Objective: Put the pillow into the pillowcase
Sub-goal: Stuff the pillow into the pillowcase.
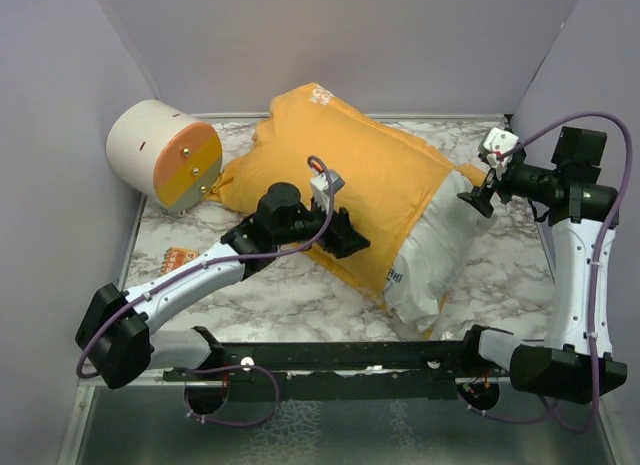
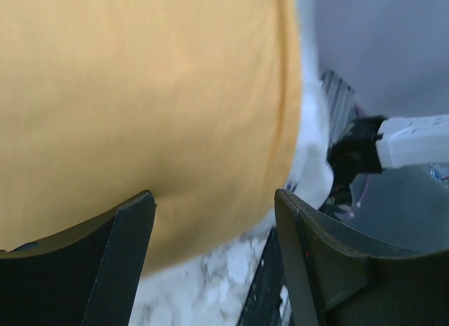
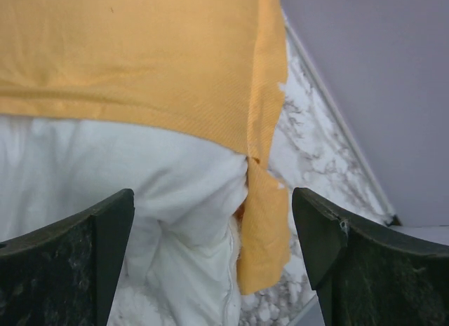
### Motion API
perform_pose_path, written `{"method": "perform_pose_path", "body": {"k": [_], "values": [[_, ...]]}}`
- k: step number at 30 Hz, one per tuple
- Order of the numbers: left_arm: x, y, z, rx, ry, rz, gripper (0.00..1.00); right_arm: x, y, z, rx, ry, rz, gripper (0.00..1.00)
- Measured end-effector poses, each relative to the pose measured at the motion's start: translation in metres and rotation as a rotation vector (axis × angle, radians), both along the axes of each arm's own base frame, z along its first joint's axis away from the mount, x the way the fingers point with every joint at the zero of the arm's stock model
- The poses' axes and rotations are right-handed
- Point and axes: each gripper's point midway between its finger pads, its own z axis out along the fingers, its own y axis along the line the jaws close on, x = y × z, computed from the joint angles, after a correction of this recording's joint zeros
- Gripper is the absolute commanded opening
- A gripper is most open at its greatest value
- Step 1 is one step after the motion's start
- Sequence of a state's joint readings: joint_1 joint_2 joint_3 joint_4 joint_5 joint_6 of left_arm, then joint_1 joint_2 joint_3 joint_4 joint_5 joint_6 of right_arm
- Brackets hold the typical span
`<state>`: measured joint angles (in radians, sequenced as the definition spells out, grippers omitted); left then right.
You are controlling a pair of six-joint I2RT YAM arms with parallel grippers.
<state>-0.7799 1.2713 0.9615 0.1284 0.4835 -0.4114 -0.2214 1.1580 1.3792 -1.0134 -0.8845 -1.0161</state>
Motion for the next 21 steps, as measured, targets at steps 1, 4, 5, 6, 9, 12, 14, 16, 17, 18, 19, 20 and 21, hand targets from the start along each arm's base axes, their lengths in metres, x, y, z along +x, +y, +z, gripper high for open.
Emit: {"method": "perform_pose_path", "body": {"k": [1,4,5,6,9,12,14,16,17,18,19,20,21], "values": [[-0.004,0.006,-0.017,0.016,0.045,0.018,0.71,0.0,0.0,0.012,-0.009,-0.026,0.002,1.0],[-0.022,0.029,-0.071,0.065,0.201,0.092,0.72,-0.001,0.004,0.038,-0.009,-0.085,0.023,1.0],[-0.028,0.038,-0.087,0.076,0.251,0.124,0.72,-0.001,0.008,0.044,0.006,-0.093,0.042,1.0],[-0.034,0.048,-0.099,0.083,0.29,0.16,0.73,-0.001,0.013,0.048,0.03,-0.092,0.067,1.0],[-0.041,0.069,-0.11,0.067,0.343,0.26,0.75,0.006,0.038,0.05,0.158,-0.02,0.178,0.99],[-0.032,0.081,-0.1,0.025,0.342,0.355,0.78,0.03,0.063,0.029,0.262,0.116,0.226,1.0],[-0.023,0.087,-0.095,0.001,0.336,0.411,0.79,0.05,0.072,0.011,0.307,0.198,0.211,0.99],[-0.014,0.091,-0.094,-0.016,0.341,0.454,0.79,0.073,0.077,-0.005,0.345,0.283,0.176,0.99],[-0.008,0.092,-0.094,-0.025,0.344,0.474,0.79,0.087,0.076,-0.009,0.353,0.299,0.154,0.99],[-0.004,0.092,-0.094,-0.034,0.347,0.485,0.79,0.1,0.074,-0.013,0.358,0.316,0.132,0.99],[0.002,0.09,-0.096,-0.038,0.355,0.496,0.79,0.121,0.071,-0.016,0.36,0.322,0.096,0.99],[0.003,0.09,-0.097,-0.042,0.361,0.5,0.79,0.132,0.068,-0.02,0.359,0.324,0.076,0.98],[0.01,0.087,-0.102,-0.039,0.368,0.511,0.79,0.144,0.066,-0.024,0.355,0.323,0.054,0.98]]}}
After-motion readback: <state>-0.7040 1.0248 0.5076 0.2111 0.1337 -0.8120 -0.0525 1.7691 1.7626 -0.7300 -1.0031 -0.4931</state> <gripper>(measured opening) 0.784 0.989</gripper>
